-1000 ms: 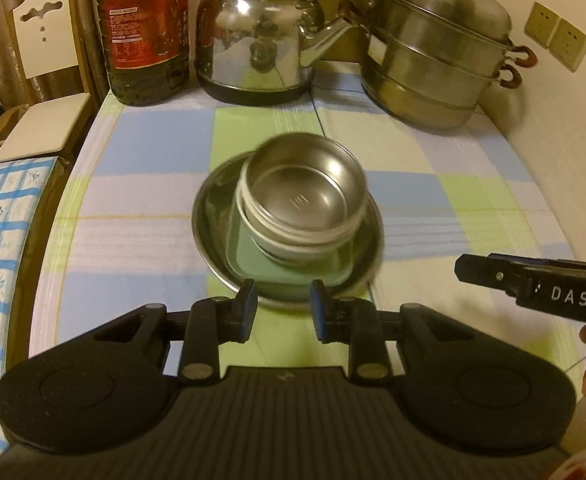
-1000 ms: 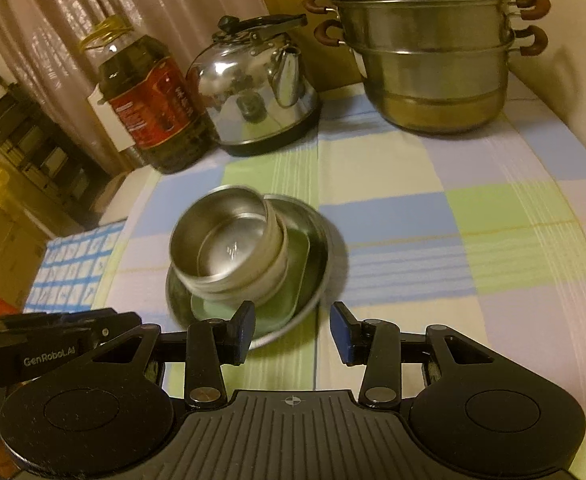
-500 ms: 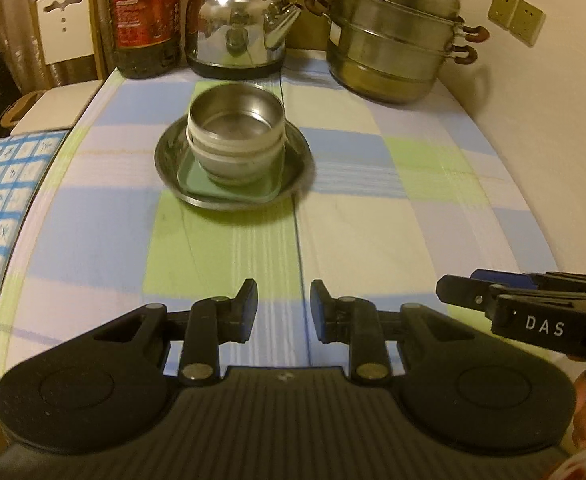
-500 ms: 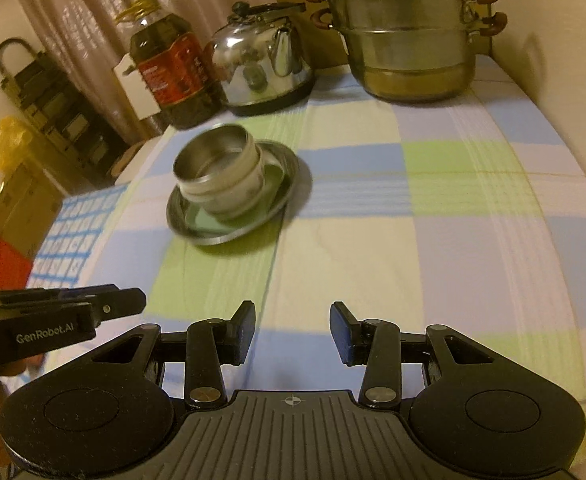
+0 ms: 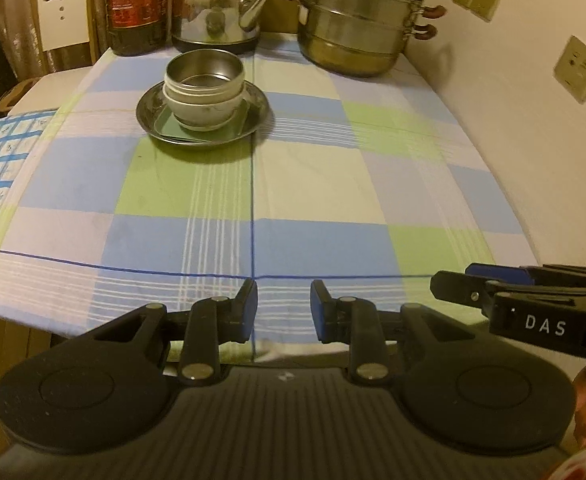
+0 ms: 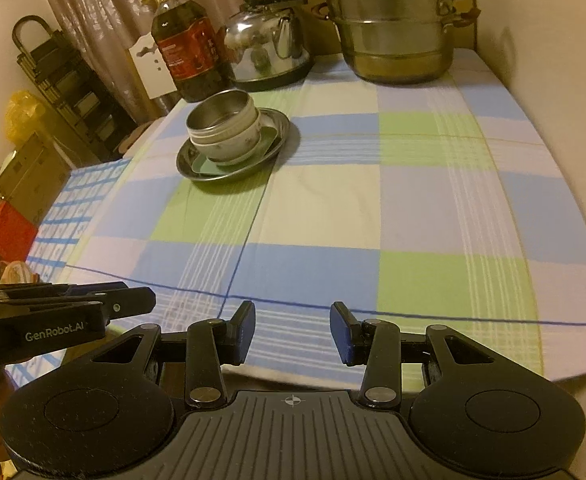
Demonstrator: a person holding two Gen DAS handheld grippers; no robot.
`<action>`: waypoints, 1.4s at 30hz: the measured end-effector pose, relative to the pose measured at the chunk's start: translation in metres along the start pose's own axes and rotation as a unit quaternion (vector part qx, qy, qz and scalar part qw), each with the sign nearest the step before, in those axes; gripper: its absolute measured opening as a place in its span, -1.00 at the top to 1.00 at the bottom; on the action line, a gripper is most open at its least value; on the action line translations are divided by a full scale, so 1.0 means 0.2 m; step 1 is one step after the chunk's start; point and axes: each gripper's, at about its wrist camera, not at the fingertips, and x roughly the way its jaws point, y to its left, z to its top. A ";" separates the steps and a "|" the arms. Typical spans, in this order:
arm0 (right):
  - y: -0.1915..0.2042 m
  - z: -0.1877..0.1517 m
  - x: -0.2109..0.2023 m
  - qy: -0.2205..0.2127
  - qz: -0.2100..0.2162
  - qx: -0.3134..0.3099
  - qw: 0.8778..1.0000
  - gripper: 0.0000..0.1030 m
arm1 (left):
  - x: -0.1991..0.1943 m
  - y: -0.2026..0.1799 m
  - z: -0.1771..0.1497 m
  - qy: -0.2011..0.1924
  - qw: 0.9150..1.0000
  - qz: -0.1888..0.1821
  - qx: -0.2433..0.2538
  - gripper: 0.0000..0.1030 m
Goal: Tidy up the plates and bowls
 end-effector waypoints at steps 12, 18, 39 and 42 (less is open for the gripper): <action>0.03 -0.06 -0.07 -0.012 -0.014 0.007 1.000 0.19 | -0.05 -0.04 -0.04 -0.006 0.999 -0.028 0.028 0.51; 0.02 -0.08 -0.08 -0.011 -0.020 0.017 1.000 0.19 | -0.06 -0.07 -0.06 -0.007 0.998 -0.040 0.039 0.51; 0.03 -0.09 -0.08 -0.013 -0.015 0.004 1.000 0.19 | -0.07 -0.08 -0.07 -0.014 0.998 -0.043 0.039 0.51; 0.03 -0.09 -0.08 -0.012 -0.015 0.004 1.000 0.19 | -0.07 -0.08 -0.07 -0.013 0.998 -0.043 0.039 0.51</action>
